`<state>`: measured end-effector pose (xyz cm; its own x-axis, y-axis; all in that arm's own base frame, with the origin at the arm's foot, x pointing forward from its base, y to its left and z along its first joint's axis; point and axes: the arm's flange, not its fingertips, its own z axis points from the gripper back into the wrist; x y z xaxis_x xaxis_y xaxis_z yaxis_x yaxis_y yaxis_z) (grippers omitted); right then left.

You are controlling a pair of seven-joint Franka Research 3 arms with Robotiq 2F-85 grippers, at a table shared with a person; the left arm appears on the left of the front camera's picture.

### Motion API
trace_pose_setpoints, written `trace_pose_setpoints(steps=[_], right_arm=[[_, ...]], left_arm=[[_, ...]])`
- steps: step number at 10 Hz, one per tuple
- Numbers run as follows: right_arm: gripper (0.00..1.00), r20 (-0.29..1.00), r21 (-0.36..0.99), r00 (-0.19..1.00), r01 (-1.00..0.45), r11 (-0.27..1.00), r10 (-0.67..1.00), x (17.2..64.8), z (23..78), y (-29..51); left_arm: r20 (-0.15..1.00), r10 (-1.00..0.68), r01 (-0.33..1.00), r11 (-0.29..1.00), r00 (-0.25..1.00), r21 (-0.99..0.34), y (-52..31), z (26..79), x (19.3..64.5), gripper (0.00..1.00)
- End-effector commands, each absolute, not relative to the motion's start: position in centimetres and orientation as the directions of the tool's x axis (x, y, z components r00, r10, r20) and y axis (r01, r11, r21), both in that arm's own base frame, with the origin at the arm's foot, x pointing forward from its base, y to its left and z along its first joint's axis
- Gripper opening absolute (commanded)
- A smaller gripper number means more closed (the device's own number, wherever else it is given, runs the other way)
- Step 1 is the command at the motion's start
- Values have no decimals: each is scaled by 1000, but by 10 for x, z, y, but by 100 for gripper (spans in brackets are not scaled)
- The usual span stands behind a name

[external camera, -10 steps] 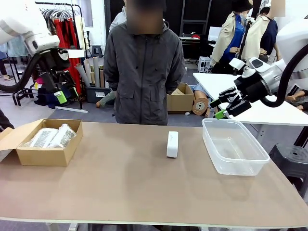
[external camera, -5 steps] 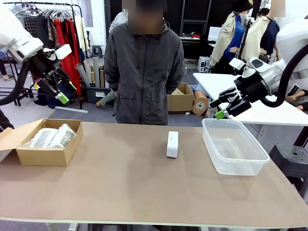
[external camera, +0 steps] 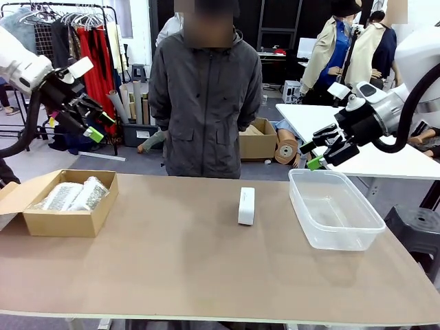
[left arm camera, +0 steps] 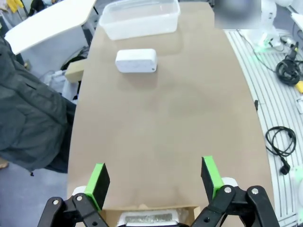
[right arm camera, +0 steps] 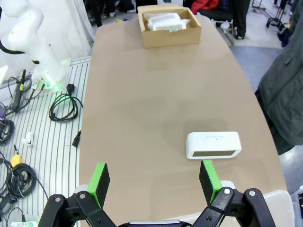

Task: Separate and place wrapped and unwrapped clocks.
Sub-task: Pick up the Digital clock indicated by the person.

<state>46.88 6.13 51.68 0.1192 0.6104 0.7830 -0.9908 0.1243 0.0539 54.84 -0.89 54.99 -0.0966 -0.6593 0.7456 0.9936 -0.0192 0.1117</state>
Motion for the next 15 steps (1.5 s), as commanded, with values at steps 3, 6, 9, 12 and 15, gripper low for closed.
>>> trace_pose_setpoints(steps=[3, 6, 9, 12, 15], right_arm=[[100, 784, 51, 115, -991, 121, 610, 467, 517, 62], [100, 784, 51, 115, -991, 121, 610, 467, 517, 62], [100, 784, 51, 115, -991, 121, 610, 467, 517, 62], [100, 784, 51, 115, -991, 121, 610, 467, 517, 62], [100, 784, 51, 115, -991, 121, 610, 467, 517, 62]], left_arm=[[754, -650, 994, -19, -92, 105, -7, 550, 551, 100], [754, -650, 994, -19, -92, 105, -7, 550, 551, 100], [754, -650, 994, -19, -92, 105, -7, 550, 551, 100], [754, -650, 994, -19, -92, 105, -7, 550, 551, 100], [754, -650, 994, -19, -92, 105, -7, 550, 551, 100]])
